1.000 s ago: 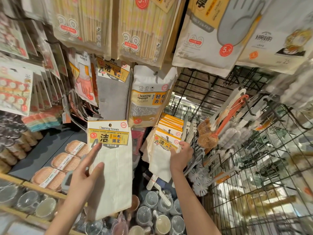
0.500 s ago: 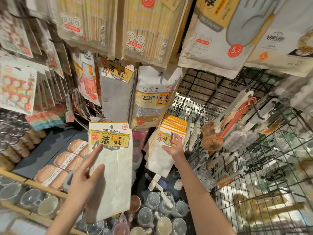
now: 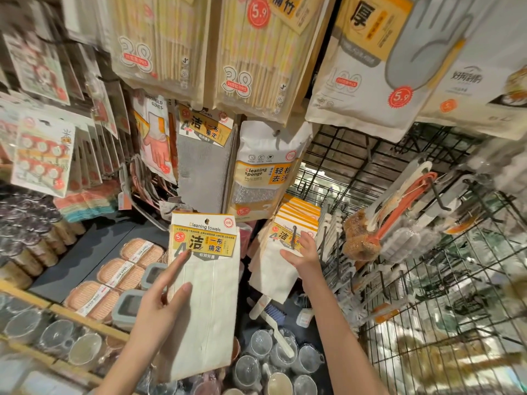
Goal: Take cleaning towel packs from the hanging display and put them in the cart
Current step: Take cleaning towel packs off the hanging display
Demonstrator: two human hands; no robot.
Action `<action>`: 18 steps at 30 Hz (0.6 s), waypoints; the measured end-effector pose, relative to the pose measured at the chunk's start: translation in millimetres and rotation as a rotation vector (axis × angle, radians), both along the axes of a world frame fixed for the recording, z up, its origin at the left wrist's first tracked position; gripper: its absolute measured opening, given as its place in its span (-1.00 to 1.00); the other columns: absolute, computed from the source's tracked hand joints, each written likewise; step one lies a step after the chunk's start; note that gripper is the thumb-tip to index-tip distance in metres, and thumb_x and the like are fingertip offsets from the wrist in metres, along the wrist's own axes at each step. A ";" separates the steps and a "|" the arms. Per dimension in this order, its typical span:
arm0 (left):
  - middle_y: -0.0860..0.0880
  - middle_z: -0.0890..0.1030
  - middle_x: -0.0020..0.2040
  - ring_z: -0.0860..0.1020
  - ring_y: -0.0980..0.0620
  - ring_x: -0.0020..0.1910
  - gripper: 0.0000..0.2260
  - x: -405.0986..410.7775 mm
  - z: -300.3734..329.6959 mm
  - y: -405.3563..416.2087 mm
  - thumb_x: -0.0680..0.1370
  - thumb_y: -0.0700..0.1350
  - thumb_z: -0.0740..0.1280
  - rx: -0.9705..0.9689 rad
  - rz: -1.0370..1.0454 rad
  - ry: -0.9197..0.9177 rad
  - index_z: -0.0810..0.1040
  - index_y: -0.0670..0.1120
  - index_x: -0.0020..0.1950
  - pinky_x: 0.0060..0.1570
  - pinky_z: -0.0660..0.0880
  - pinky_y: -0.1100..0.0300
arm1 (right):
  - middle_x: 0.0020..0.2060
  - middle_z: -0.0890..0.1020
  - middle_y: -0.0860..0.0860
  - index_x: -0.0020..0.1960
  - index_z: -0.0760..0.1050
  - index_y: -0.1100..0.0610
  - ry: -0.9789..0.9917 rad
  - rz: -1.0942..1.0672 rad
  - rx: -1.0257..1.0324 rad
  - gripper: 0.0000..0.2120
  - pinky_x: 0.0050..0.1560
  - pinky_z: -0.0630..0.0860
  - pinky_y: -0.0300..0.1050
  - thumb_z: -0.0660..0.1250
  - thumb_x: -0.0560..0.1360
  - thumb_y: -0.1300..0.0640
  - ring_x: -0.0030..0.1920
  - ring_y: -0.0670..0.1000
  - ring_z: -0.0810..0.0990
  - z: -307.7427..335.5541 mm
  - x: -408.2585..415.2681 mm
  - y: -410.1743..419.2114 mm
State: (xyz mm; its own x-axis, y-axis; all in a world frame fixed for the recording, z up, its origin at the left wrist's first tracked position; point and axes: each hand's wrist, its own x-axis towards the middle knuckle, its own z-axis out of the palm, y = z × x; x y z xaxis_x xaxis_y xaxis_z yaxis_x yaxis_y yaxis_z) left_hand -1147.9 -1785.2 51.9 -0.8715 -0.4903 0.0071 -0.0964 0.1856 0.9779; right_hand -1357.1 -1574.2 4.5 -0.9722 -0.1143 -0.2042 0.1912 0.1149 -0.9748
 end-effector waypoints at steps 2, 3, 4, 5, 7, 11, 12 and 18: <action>0.63 0.26 0.19 0.21 0.68 0.15 -0.50 -2.2 -1.9 4.2 0.55 -0.21 0.30 0.009 -0.022 -0.002 0.34 0.31 0.33 0.33 0.18 0.20 | 0.37 0.34 -0.02 0.35 0.32 0.04 0.061 0.015 0.006 -0.42 0.31 0.29 -0.07 0.46 0.41 0.25 0.37 0.00 0.29 16.0 10.8 -1.1; 0.61 0.26 0.21 0.20 0.68 0.16 -0.50 -3.3 -2.8 7.0 0.55 -0.22 0.30 0.012 -0.043 0.002 0.33 0.30 0.33 0.32 0.16 0.22 | 0.34 0.37 -0.03 0.34 0.34 0.04 0.096 0.040 0.014 -0.44 0.29 0.29 -0.10 0.46 0.42 0.23 0.34 -0.02 0.31 24.6 16.4 -2.7; 0.59 0.27 0.23 0.21 0.66 0.18 -0.50 -4.4 -4.2 10.1 0.55 -0.23 0.30 0.016 -0.063 0.006 0.33 0.29 0.33 0.32 0.14 0.25 | 0.31 0.40 -0.05 0.31 0.38 0.03 0.136 0.074 0.026 -0.49 0.27 0.30 -0.13 0.45 0.42 0.21 0.31 -0.05 0.34 32.9 21.5 -4.9; 0.57 0.28 0.24 0.21 0.64 0.20 -0.50 -5.4 -5.4 13.6 0.55 -0.24 0.29 0.023 -0.081 0.008 0.33 0.27 0.34 0.31 0.13 0.28 | 0.26 0.45 -0.07 0.27 0.41 0.01 0.177 0.113 0.042 -0.55 0.25 0.33 -0.16 0.45 0.43 0.20 0.26 -0.07 0.39 40.5 25.7 -7.6; 0.55 0.29 0.25 0.21 0.63 0.22 -0.50 -6.4 -8.2 20.3 0.55 -0.25 0.29 0.040 -0.118 0.004 0.33 0.26 0.35 0.28 0.12 0.34 | 0.16 0.52 -0.11 0.18 0.46 -0.01 0.255 0.200 0.081 -0.64 0.24 0.39 -0.18 0.45 0.43 0.19 0.17 -0.13 0.47 53.5 31.3 -13.7; 0.53 0.33 0.25 0.21 0.61 0.23 -0.49 -7.0 -16.6 28.6 0.55 -0.24 0.31 0.080 -0.207 -0.031 0.35 0.27 0.35 0.30 0.13 0.31 | 0.06 0.54 -0.09 0.21 0.46 0.11 0.207 0.399 0.128 -0.61 0.01 0.47 -0.35 0.44 0.43 0.24 0.04 -0.15 0.55 69.4 36.5 -26.0; 0.54 0.34 0.24 0.22 0.62 0.22 -0.49 -7.3 -19.8 29.6 0.55 -0.24 0.31 0.088 -0.217 -0.039 0.37 0.29 0.34 0.29 0.14 0.30 | 0.02 0.53 -0.09 0.23 0.45 0.17 0.177 0.431 0.114 -0.62 -0.09 0.49 -0.38 0.42 0.44 0.29 -0.05 -0.21 0.58 69.4 37.4 -26.8; 0.43 0.41 0.24 0.43 0.57 -0.03 -0.45 -13.1 -24.4 41.7 0.54 -0.35 0.28 0.123 -0.257 -0.054 0.48 0.29 0.28 -0.15 0.36 0.61 | -0.08 0.60 -0.08 0.00 0.57 0.07 0.231 0.448 0.185 -0.82 0.12 0.51 -0.02 0.38 0.47 0.30 -0.01 -0.05 0.58 59.2 37.9 -7.4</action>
